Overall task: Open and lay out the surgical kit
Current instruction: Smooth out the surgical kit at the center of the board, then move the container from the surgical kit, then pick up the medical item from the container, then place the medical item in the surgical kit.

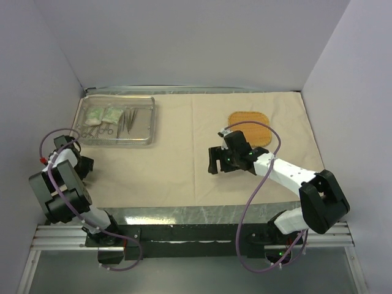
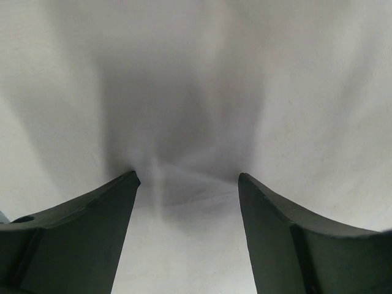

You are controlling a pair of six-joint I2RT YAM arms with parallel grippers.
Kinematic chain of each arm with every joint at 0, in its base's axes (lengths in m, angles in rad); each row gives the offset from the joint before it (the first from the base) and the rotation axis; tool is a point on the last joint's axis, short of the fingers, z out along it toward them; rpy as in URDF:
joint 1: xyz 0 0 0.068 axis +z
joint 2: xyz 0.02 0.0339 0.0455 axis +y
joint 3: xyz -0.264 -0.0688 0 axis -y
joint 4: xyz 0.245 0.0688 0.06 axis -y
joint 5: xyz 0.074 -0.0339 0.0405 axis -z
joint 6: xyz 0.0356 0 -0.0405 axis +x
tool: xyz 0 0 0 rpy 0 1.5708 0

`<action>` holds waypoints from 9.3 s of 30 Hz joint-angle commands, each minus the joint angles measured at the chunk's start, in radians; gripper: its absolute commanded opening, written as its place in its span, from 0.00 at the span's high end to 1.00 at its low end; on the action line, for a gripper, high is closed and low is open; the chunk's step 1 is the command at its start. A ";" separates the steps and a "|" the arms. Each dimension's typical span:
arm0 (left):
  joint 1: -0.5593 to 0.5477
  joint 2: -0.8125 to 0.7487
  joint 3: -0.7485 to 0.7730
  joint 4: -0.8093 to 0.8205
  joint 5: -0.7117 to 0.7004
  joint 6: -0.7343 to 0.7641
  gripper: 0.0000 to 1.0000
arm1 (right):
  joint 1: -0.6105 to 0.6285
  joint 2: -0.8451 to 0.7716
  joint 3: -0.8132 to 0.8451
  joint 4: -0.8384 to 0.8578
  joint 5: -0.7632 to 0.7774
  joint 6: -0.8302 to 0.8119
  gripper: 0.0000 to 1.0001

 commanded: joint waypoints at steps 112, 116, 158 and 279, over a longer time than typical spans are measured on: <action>-1.001 -0.193 0.085 0.261 -0.213 0.344 0.01 | -0.529 0.817 1.008 -0.095 -0.120 -0.122 0.00; -0.974 -0.193 0.104 0.241 -0.212 0.330 0.01 | -0.567 0.854 1.068 -0.104 -0.119 -0.089 0.00; -0.546 0.674 1.102 -0.047 0.169 0.385 0.39 | -0.304 0.214 0.320 0.071 -0.060 0.143 0.00; -0.945 0.873 1.287 0.089 -0.020 0.528 0.63 | -0.302 0.147 0.249 -0.024 -0.056 0.099 0.00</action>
